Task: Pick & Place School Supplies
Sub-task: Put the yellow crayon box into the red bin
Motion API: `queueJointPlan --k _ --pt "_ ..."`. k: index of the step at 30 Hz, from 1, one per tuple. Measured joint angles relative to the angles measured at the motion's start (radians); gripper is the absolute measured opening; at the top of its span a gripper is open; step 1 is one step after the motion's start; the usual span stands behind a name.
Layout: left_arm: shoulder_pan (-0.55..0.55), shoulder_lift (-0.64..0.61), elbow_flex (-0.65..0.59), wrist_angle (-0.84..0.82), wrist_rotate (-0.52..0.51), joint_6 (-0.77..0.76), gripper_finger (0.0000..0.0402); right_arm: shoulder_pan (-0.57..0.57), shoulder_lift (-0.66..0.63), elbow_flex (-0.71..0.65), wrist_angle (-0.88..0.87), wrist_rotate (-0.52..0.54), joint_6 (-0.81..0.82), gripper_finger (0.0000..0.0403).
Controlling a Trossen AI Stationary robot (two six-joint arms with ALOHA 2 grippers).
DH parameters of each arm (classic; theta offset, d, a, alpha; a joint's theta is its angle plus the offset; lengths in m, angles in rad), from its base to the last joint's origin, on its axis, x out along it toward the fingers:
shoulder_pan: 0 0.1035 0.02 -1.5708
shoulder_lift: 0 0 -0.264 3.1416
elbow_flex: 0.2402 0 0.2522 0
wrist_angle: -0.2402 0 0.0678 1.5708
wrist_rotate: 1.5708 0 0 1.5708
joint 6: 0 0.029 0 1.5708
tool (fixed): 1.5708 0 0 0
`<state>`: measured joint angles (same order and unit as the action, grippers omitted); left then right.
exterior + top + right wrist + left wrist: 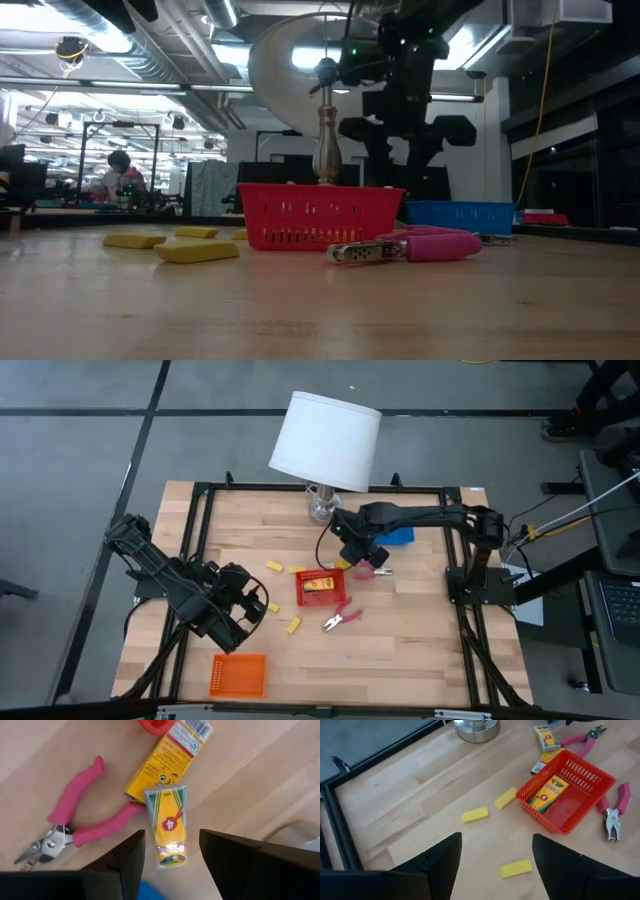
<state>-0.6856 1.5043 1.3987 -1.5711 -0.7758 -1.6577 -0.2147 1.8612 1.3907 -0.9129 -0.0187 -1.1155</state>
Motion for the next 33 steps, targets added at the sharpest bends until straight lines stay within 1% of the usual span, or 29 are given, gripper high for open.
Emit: queueJointPlan --k 7,13,18,22,28,33 --pt "0.000 0.000 0.000 0.000 0.001 0.000 0.0239 -0.017 0.039 -0.005 0.041 -0.023 -0.023 0.0190" --pt "0.000 0.000 0.000 0.000 0.010 -0.001 0.0240 -0.017 0.084 -0.006 0.094 0.060 -0.016 0.0190" --pt "-0.002 0.000 0.000 0.000 0.016 0.002 0.0240 -0.019 0.098 -0.006 0.085 0.050 0.011 0.0190" --pt "-0.002 0.000 0.000 0.000 0.016 0.010 0.0240 -0.021 0.097 -0.006 0.082 0.011 0.055 0.0191" --pt "-0.003 0.000 0.000 0.000 0.018 0.029 0.0240 -0.020 0.096 -0.047 0.076 0.004 0.068 0.0214" --pt "-0.016 0.000 0.000 0.000 0.021 0.024 0.0240 -0.020 0.097 -0.085 0.092 0.063 0.068 0.0231"
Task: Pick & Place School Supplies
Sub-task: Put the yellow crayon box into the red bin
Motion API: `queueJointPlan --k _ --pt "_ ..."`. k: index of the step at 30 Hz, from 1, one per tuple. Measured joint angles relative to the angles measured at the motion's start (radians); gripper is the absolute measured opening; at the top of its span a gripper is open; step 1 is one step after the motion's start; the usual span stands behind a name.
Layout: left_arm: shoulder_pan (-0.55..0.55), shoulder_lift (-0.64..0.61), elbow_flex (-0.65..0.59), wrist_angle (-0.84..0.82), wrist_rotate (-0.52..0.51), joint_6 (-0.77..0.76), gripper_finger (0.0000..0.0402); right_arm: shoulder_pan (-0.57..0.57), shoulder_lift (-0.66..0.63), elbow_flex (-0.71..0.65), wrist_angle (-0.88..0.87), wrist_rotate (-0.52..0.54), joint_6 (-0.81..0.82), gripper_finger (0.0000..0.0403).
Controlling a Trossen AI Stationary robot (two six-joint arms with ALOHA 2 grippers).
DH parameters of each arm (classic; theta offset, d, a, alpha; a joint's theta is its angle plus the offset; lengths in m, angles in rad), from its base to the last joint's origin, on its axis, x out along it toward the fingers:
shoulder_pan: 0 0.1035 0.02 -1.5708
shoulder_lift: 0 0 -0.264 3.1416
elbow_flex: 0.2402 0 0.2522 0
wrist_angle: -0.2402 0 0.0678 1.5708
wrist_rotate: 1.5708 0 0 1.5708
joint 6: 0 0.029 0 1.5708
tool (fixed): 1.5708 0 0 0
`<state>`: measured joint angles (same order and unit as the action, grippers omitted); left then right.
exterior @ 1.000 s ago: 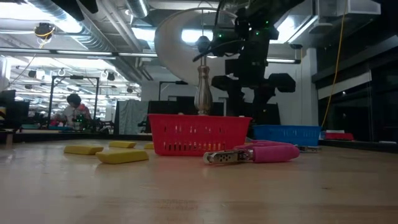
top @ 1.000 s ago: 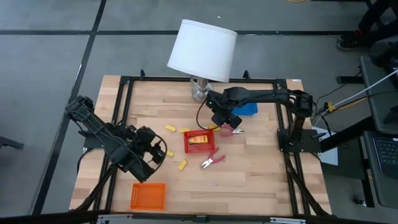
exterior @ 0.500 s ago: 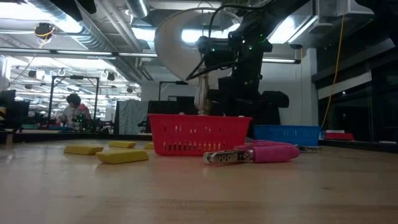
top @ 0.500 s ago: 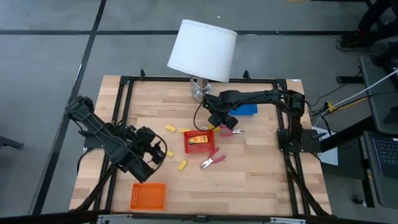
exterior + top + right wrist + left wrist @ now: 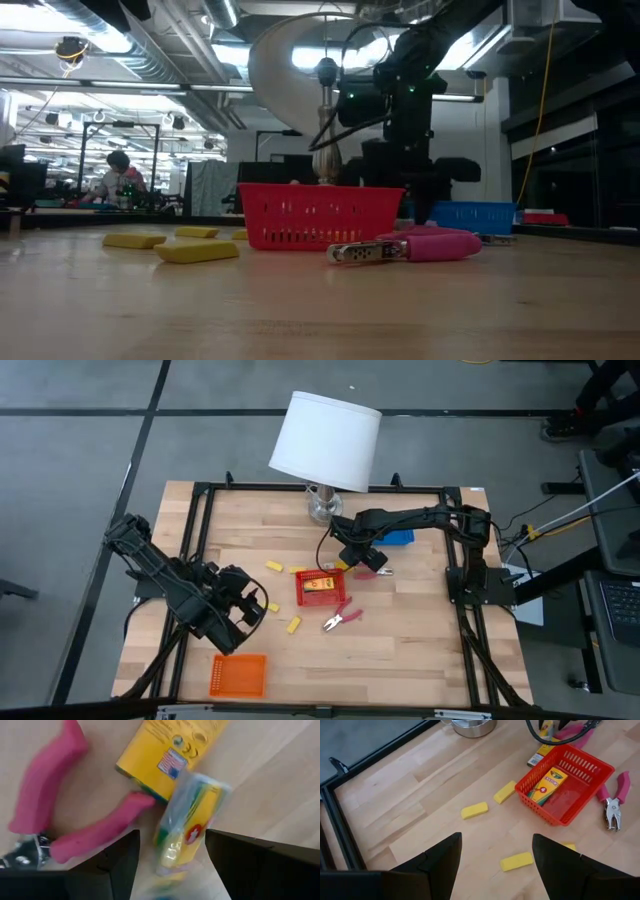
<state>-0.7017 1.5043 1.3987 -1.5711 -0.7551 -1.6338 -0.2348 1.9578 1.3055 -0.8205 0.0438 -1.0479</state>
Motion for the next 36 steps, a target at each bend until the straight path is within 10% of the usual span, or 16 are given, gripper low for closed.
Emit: queueJointPlan --k 36 --pt "-0.006 0.001 0.000 0.000 0.012 -0.029 0.0239 -0.002 0.022 -0.002 0.051 0.035 0.281 0.0189"
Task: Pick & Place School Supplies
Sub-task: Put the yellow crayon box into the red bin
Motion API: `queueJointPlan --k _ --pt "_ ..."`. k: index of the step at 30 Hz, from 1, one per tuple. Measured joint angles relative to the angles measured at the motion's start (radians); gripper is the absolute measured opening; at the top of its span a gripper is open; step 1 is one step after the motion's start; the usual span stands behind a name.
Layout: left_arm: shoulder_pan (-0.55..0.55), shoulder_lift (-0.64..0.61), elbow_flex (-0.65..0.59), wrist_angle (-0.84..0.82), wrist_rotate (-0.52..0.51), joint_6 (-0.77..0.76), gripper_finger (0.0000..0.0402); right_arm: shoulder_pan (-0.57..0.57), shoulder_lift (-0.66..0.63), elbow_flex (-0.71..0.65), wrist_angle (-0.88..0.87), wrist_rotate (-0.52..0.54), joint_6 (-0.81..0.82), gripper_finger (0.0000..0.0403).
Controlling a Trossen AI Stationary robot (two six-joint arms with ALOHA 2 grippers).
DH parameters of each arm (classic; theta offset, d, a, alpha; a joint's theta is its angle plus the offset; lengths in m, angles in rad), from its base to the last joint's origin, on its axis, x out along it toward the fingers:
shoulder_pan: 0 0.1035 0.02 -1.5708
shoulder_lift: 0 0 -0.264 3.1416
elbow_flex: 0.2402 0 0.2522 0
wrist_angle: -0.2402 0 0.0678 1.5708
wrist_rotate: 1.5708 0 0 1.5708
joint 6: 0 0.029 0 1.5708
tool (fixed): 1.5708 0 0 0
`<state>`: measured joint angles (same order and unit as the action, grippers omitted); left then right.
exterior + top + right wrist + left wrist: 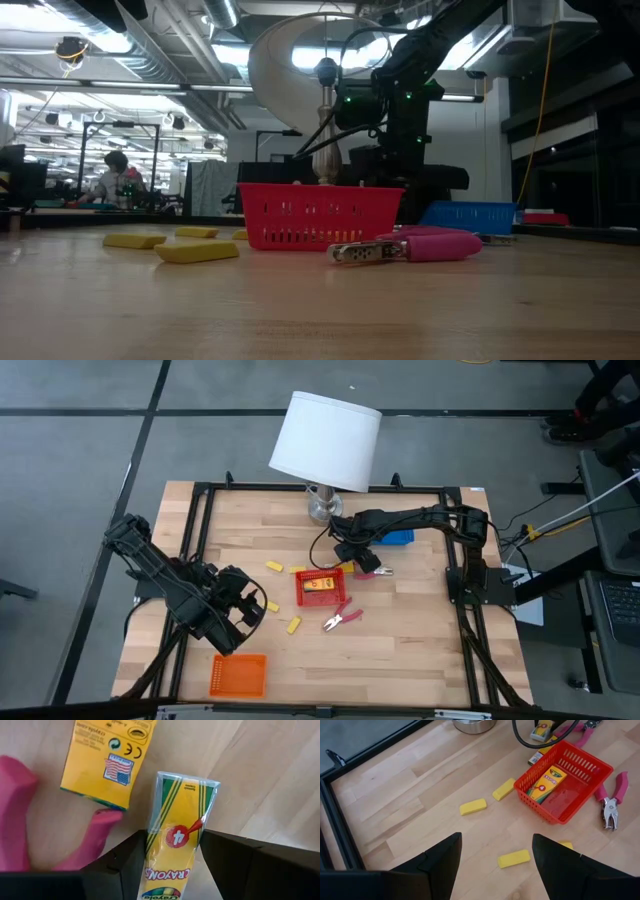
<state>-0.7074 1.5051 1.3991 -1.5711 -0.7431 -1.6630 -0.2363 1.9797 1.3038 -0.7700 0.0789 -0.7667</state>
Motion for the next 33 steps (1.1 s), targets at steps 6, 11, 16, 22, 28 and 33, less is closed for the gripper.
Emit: queueJointPlan --k 6,11,16,22,28,33 --pt "0.000 0.000 0.000 0.000 -0.013 0.000 0.0239 0.006 -0.002 0.000 0.000 -0.040 0.092 0.0179" --pt "0.000 0.000 0.000 0.000 -0.025 0.000 0.0239 0.032 -0.031 0.016 0.000 -0.049 0.143 0.0174" --pt "0.000 0.000 0.000 0.000 -0.038 0.000 0.0239 0.049 -0.055 0.075 -0.004 -0.039 0.197 0.0173" --pt "0.000 0.000 0.000 0.000 -0.040 0.000 0.0239 0.117 -0.080 0.159 -0.033 -0.103 0.299 0.0173" --pt "0.000 0.000 0.000 0.000 -0.048 0.008 0.0239 0.226 -0.080 0.197 0.024 -0.153 0.401 0.0173" --pt "0.000 0.000 0.000 0.000 -0.054 0.021 0.0239 0.307 -0.079 0.197 0.101 -0.153 0.512 0.0173"
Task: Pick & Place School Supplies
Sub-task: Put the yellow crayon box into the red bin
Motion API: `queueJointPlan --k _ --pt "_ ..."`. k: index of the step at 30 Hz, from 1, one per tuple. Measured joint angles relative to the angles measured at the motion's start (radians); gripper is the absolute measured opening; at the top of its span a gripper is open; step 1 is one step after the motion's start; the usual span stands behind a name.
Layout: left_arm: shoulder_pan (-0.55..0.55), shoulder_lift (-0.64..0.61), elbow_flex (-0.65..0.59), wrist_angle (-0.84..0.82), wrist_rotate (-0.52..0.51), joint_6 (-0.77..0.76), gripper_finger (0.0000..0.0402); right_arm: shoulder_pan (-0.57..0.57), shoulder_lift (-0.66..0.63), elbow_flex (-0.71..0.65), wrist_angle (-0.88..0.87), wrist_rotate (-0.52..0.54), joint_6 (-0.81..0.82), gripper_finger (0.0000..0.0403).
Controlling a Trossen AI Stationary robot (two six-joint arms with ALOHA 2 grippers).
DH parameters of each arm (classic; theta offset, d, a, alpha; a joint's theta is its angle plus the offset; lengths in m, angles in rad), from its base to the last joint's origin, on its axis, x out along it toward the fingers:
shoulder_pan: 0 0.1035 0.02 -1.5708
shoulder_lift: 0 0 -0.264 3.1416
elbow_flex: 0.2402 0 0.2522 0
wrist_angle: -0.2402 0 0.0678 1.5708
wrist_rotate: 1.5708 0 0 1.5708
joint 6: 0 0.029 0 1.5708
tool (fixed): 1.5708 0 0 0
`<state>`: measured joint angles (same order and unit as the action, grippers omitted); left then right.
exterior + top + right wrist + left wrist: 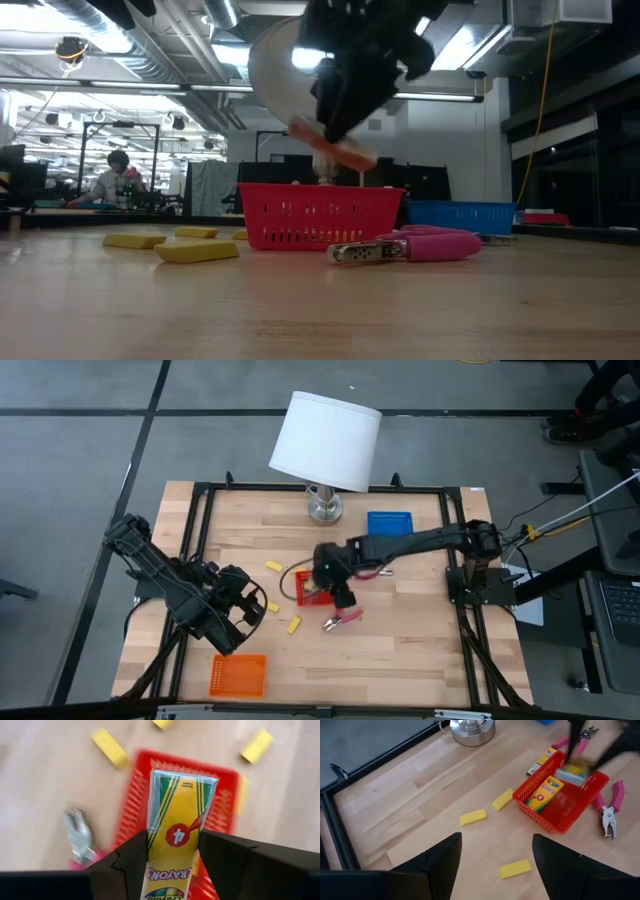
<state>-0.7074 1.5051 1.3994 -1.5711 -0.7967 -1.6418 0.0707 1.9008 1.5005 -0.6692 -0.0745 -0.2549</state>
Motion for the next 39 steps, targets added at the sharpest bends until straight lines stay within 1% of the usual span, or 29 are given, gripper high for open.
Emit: queueJointPlan --k 2,6,9,11,16,17,19,21,26,29,34,39 --pt "0.000 0.000 0.000 0.000 -0.002 0.012 0.0239 0.017 0.010 0.000 0.028 0.004 0.038 0.0173" --pt "-0.006 0.000 0.000 0.000 0.001 0.018 0.0239 0.023 0.026 0.000 0.048 0.083 0.090 0.0179" --pt "-0.020 0.000 0.000 0.000 0.004 0.021 0.0239 0.022 0.028 -0.002 0.057 0.118 0.103 0.0197" --pt "-0.030 0.000 0.000 0.000 0.004 0.018 0.0239 0.018 0.028 0.000 0.084 0.115 0.124 0.0212" --pt "-0.040 0.000 0.000 0.000 0.004 0.006 0.0239 0.016 0.028 0.000 0.080 0.113 0.179 0.0250" --pt "-0.040 0.000 0.000 0.000 0.004 0.005 0.0239 0.016 0.028 0.000 0.070 0.119 0.186 0.0254" --pt "-0.040 0.000 0.000 0.000 0.003 0.000 0.0239 0.014 0.028 0.000 0.031 0.164 0.192 0.0260" --pt "-0.040 0.000 0.000 0.000 -0.003 -0.011 0.0239 -0.002 0.021 0.000 -0.037 0.200 0.193 0.0262" --pt "-0.040 0.000 0.000 0.000 -0.013 -0.024 0.0239 -0.077 0.000 0.000 -0.220 0.219 0.186 0.0262" --pt "-0.039 0.000 0.000 0.000 -0.013 -0.025 0.0239 -0.121 -0.009 -0.002 -0.289 0.180 0.139 0.0262" --pt "-0.037 0.000 0.000 0.000 -0.012 -0.054 0.0239 -0.179 -0.017 -0.011 -0.304 0.082 0.063 0.0262" --pt "-0.037 0.000 0.000 0.000 -0.012 -0.076 0.0239 -0.194 -0.017 -0.067 -0.296 0.000 -0.060 0.0262"
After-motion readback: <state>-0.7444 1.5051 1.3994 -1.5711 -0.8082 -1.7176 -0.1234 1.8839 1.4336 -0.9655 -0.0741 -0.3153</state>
